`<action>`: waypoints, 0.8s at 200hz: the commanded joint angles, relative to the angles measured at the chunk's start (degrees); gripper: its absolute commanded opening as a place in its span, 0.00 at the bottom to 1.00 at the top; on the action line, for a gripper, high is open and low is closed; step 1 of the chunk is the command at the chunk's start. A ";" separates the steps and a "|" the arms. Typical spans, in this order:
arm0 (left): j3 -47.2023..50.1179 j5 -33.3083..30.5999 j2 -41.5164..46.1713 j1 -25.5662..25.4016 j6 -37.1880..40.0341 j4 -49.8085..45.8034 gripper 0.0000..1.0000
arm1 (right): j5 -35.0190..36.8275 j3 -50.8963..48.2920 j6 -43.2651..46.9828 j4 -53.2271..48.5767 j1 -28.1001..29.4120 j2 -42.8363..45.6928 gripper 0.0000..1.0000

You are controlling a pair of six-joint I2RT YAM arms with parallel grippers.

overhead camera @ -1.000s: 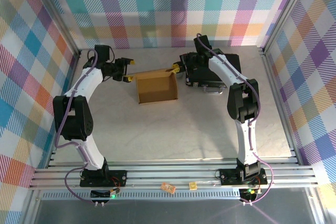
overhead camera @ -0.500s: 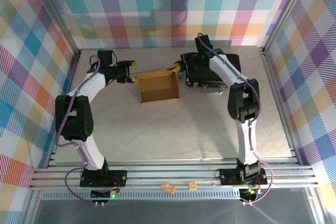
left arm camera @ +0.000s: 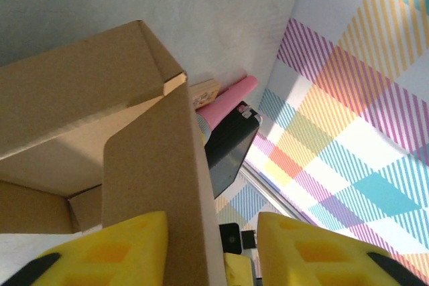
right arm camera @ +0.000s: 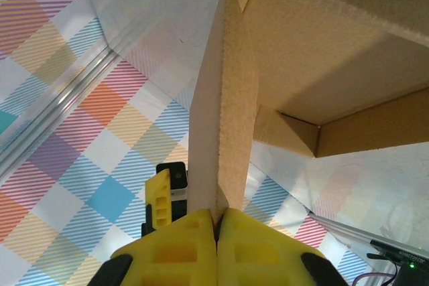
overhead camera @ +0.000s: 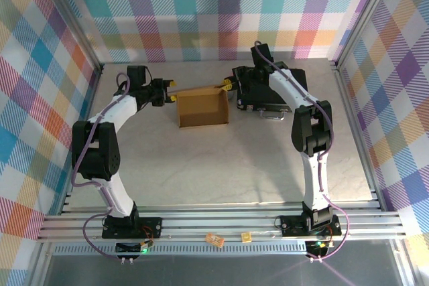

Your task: Fold the paper box

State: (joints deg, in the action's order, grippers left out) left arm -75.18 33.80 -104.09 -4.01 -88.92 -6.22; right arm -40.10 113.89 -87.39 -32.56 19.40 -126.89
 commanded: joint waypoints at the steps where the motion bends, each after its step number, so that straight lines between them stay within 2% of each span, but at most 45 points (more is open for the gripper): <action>1: 0.87 3.53 0.52 -2.25 0.07 3.96 0.36 | -2.09 -0.73 2.58 -0.37 1.52 0.81 0.00; 84: 3.85 2.86 -0.76 -2.07 7.50 1.33 0.29 | -3.46 -2.74 12.58 1.35 2.04 -0.45 0.00; 160: 6.26 -0.55 -0.67 -1.44 19.61 -5.17 0.25 | -3.82 -8.57 24.49 2.27 2.18 0.40 0.00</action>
State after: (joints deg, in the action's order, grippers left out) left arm -70.57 33.47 -104.53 -4.64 -74.89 -9.28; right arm -40.16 107.77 -69.95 -30.17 19.64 -126.91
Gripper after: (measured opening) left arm 0.256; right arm 0.058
